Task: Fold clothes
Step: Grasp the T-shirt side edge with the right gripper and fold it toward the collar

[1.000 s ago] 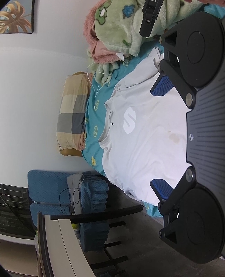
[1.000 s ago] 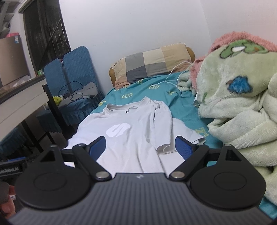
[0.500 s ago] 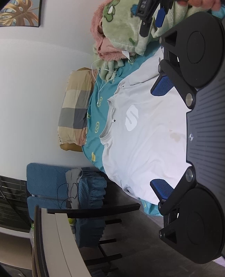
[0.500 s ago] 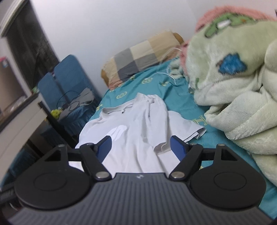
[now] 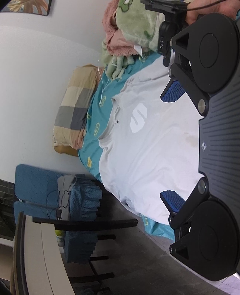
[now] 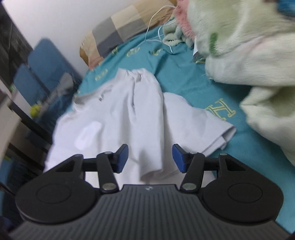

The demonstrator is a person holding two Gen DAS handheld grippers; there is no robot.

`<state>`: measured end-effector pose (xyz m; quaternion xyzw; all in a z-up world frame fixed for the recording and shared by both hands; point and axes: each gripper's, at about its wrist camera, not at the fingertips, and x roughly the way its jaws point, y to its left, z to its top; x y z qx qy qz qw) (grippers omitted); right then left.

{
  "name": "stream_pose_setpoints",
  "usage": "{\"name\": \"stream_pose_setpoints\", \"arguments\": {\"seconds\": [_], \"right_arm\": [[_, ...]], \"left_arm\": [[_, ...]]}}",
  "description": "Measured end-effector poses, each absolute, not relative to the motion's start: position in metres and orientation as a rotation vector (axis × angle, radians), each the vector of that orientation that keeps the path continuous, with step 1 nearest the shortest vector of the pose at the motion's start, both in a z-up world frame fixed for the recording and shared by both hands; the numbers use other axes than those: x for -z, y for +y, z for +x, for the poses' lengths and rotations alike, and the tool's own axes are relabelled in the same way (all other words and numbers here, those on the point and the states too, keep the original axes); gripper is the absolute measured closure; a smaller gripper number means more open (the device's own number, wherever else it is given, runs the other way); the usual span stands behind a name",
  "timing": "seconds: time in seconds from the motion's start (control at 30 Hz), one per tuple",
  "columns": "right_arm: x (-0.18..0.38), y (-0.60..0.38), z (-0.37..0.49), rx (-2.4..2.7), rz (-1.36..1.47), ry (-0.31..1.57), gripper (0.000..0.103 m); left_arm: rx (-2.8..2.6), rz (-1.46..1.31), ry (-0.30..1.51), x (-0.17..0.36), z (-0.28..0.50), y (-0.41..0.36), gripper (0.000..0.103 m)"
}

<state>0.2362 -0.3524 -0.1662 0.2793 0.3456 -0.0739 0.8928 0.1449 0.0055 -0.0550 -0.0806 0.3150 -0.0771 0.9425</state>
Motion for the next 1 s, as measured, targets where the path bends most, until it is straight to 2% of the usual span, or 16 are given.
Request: {"name": "stream_pose_setpoints", "arguments": {"seconds": [0.07, 0.1, 0.13, 0.2, 0.43, 0.77, 0.87, 1.0], "right_arm": [[0.177, -0.348, 0.247, 0.16, 0.535, 0.745, 0.072], [0.179, -0.348, 0.249, 0.163, 0.533, 0.75, 0.087], [0.181, -0.348, 0.25, 0.166, 0.531, 0.753, 0.093], [0.174, -0.352, 0.248, 0.174, 0.542, 0.732, 0.097], [0.103, -0.384, 0.25, 0.175, 0.663, 0.599, 0.098], [0.015, -0.328, 0.298, 0.016, 0.628, 0.631, 0.098], [0.004, -0.293, 0.323, -0.034, 0.61, 0.654, 0.098], [0.028, -0.268, 0.346, -0.044, 0.578, 0.686, 0.098]], "left_arm": [[0.141, -0.189, 0.658, 0.059, 0.153, 0.01, 0.0], [0.134, -0.208, 0.666, 0.06, 0.156, 0.013, 0.0], [0.128, -0.229, 0.674, 0.061, 0.158, 0.015, 0.0], [0.122, -0.267, 0.689, 0.063, 0.162, 0.02, 0.0], [0.118, -0.306, 0.666, 0.053, 0.162, 0.023, 0.0], [0.093, -0.346, 0.664, 0.046, 0.163, 0.035, 0.0], [0.079, -0.366, 0.671, 0.046, 0.166, 0.044, 0.0], [0.046, -0.378, 0.645, 0.044, 0.169, 0.06, 0.0]]}}
